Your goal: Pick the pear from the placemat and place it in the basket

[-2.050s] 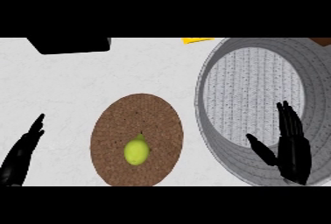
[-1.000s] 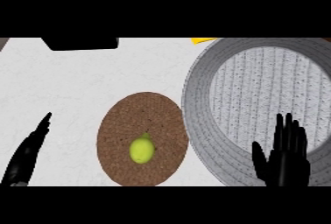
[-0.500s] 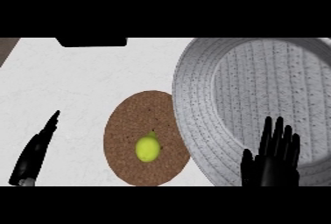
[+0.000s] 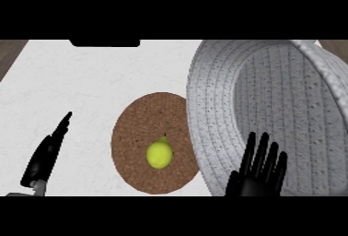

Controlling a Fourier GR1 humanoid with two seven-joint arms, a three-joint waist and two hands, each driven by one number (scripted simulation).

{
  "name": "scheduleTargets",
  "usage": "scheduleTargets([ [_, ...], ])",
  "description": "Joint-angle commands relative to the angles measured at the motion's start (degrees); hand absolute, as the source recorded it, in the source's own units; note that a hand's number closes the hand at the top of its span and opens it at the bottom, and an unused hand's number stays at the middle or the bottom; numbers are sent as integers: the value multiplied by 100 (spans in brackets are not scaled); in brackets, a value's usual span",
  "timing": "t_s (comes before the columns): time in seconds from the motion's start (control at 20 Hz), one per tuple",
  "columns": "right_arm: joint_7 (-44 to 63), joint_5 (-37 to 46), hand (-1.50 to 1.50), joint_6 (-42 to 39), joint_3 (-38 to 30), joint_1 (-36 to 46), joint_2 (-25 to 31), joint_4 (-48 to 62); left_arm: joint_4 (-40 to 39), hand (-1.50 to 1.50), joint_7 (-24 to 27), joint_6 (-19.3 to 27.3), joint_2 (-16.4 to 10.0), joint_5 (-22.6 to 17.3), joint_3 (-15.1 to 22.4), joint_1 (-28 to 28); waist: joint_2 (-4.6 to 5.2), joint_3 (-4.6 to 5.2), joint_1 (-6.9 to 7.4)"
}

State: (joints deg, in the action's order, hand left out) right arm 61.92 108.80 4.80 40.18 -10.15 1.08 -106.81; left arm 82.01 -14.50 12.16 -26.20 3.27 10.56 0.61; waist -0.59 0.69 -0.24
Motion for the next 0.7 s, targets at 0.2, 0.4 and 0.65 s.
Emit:
scheduleTargets([
  [0.2,2134,-164,-150,-567,791,388,-101,556,-54,0,35,-101,-22,-15,-50,-119,85,-67,127],
  [0.4,2272,-207,-150,-572,816,425,-101,652,-299,0,170,-24,68,75,-36,-114,100,-63,87],
  [0.65,2313,-364,-150,-563,664,610,-101,776,-178,0,-52,-21,117,78,-27,-234,90,-72,106],
])
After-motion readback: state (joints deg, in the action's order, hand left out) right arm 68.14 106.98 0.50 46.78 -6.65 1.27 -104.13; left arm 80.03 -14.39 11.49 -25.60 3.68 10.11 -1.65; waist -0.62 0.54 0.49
